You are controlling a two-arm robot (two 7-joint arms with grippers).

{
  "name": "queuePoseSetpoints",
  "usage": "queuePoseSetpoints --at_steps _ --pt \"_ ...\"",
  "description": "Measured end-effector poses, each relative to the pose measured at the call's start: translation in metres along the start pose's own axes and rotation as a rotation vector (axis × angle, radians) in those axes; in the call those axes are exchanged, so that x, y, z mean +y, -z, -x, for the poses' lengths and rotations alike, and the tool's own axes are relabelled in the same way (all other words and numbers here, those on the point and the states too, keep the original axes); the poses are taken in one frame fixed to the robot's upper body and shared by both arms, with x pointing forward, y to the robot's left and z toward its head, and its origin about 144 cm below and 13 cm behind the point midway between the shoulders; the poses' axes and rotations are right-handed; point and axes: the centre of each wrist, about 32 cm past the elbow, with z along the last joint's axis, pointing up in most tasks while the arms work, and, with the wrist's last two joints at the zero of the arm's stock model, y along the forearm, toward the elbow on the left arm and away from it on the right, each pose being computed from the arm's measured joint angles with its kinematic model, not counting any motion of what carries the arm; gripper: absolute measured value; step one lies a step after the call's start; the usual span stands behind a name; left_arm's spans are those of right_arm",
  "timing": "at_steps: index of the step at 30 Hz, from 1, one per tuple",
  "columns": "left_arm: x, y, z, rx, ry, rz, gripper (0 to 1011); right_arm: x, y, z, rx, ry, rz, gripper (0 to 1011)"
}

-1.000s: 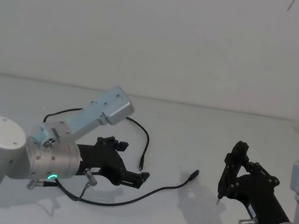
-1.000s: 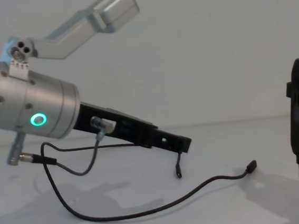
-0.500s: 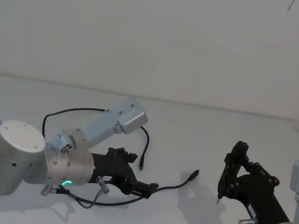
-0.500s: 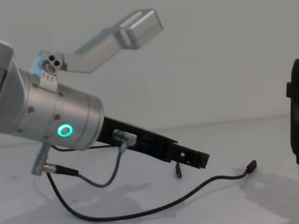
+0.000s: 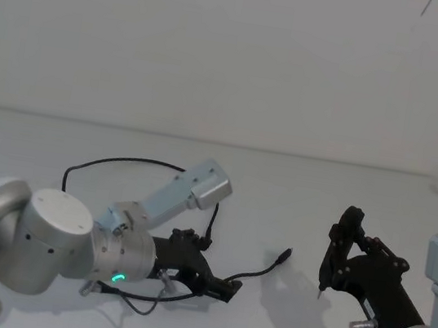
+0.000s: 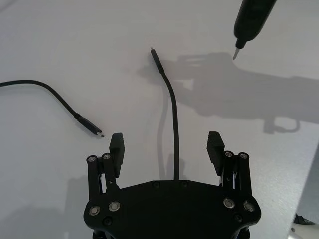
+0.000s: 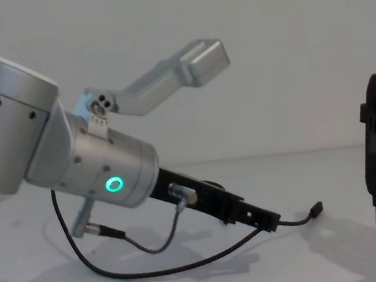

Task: Pick up the data cable with the one hand.

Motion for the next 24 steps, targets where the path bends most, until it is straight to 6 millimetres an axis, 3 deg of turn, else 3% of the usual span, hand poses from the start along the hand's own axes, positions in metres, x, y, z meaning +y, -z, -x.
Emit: queuePoseSetpoints --at_steps 8,24 --pt "-0.015 0.002 0.002 0.008 -0.011 -0.022 1001 0.0 0.0 0.0 0.0 0.0 0.0 279" --pt "-0.027 0.003 0.004 0.016 -0.021 -0.038 1001 0.0 0.0 0.0 0.0 0.0 0.0 279"
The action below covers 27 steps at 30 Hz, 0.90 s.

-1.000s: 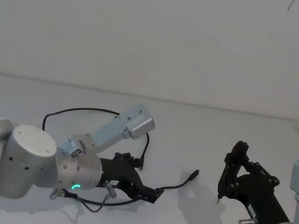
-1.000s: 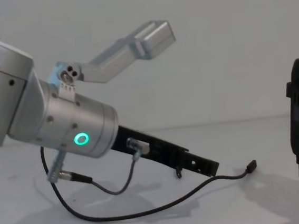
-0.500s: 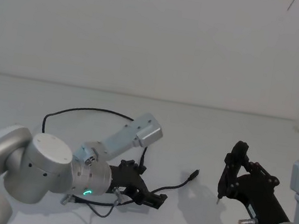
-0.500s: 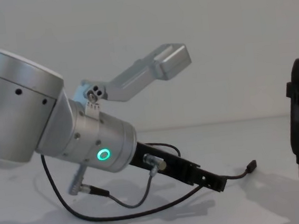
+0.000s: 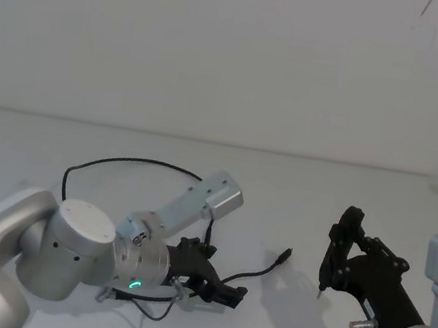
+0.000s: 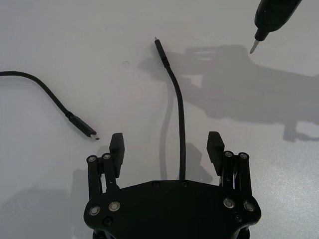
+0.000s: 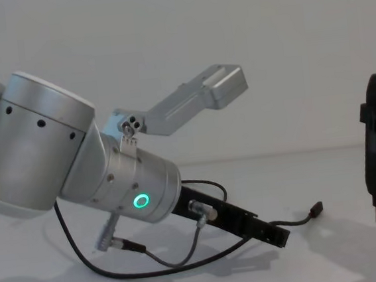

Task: Pick up the data cable with the one hand.

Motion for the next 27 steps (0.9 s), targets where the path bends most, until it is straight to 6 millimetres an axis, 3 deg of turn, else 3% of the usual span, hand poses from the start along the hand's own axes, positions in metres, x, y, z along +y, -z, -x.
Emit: queuePoseSetpoints --at_steps 10,15,27 --pt "-0.0025 0.0002 0.0006 0.001 -0.002 -0.003 968 0.0 0.0 0.0 0.0 0.0 0.0 279" --pt "-0.0031 0.0002 0.0007 0.002 -0.002 -0.004 864 0.0 0.0 0.0 0.0 0.0 0.0 279" --pt "-0.0039 0.0002 0.0008 0.002 -0.003 -0.006 483 0.0 0.0 0.0 0.0 0.0 0.0 279"
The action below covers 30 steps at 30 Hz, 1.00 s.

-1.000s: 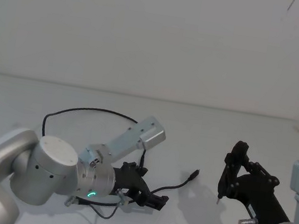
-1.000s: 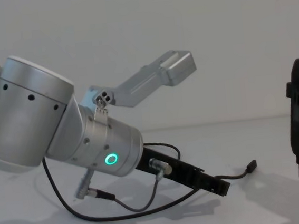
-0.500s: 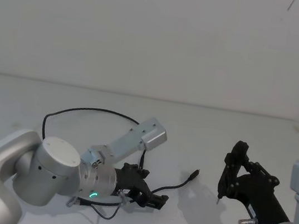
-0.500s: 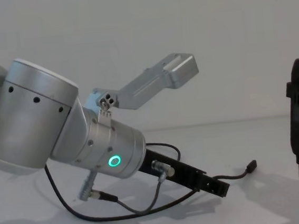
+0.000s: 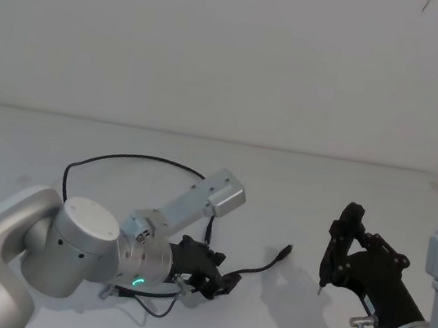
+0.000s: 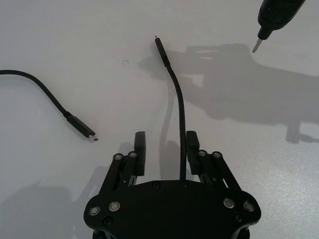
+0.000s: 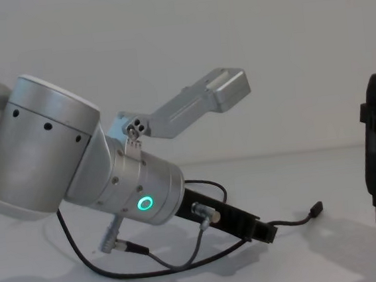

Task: Pick up the data cable with the one hand.

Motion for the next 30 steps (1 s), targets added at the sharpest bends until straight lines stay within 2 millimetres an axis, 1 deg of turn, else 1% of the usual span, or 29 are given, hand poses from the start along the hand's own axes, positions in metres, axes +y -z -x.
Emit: queuePoseSetpoints --at_steps 1,3,7,9,11,12,13,15,30 --pt "0.0 0.0 0.0 0.0 0.0 0.0 429 0.0 0.0 0.0 0.0 0.0 0.0 279" --pt "-0.0001 0.0001 0.0 0.0 0.0 0.0 412 0.0 0.0 0.0 0.0 0.0 0.0 279" --pt "-0.0002 0.0 0.0 0.0 0.0 0.0 253 0.0 0.0 0.0 0.0 0.0 0.0 279" --pt "-0.0003 0.0001 0.0 0.001 0.0 -0.001 211 0.0 0.0 0.0 0.0 0.0 0.0 279" --pt "-0.0004 0.0001 0.0001 0.001 0.0 -0.001 144 0.0 0.0 0.0 0.0 0.0 0.0 279" --pt "-0.0004 0.0001 0.0 0.001 0.0 -0.001 144 0.0 0.0 0.0 0.0 0.0 0.0 279" --pt "-0.0004 0.0001 0.0 0.001 0.0 -0.001 81 0.0 0.0 0.0 0.0 0.0 0.0 279" --pt "-0.0004 0.0001 0.0001 0.001 0.0 -0.001 36 0.0 0.0 0.0 0.0 0.0 0.0 279" --pt "-0.0005 0.0001 0.0001 0.001 0.0 0.0 36 0.0 0.0 0.0 0.0 0.0 0.0 279"
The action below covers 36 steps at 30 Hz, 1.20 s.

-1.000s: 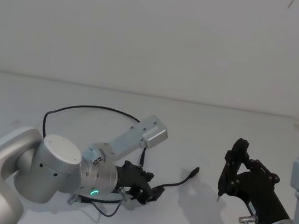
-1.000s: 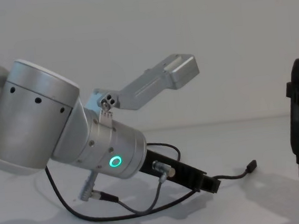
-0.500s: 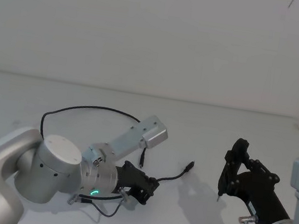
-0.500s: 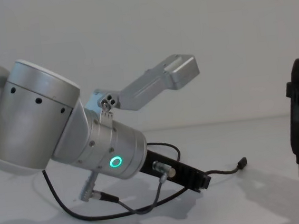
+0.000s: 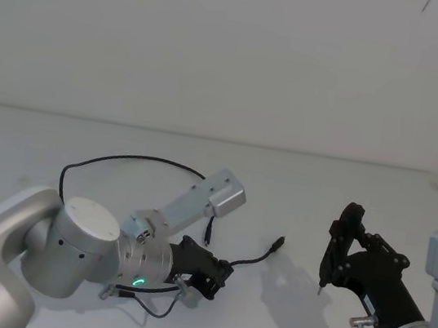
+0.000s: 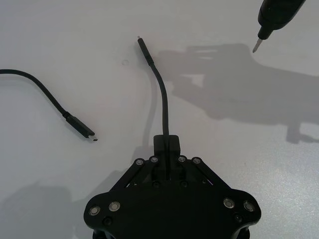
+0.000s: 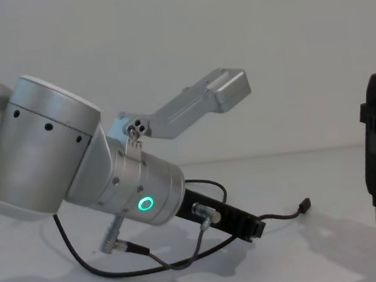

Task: Pick up the data cable with the one hand.

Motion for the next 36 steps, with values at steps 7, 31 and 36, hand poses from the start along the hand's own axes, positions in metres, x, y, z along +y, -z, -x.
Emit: queuePoseSetpoints --at_steps 7,31,36 --pt "0.0 0.0 0.0 0.0 0.0 0.0 36 0.0 0.0 0.0 0.0 0.0 0.0 279" --pt "0.029 0.008 -0.012 -0.184 0.011 0.156 36 0.015 0.03 0.008 0.093 -0.139 -0.003 283" --pt "0.041 0.011 -0.016 -0.225 0.014 0.189 36 0.015 0.03 0.01 0.091 -0.151 -0.007 284"
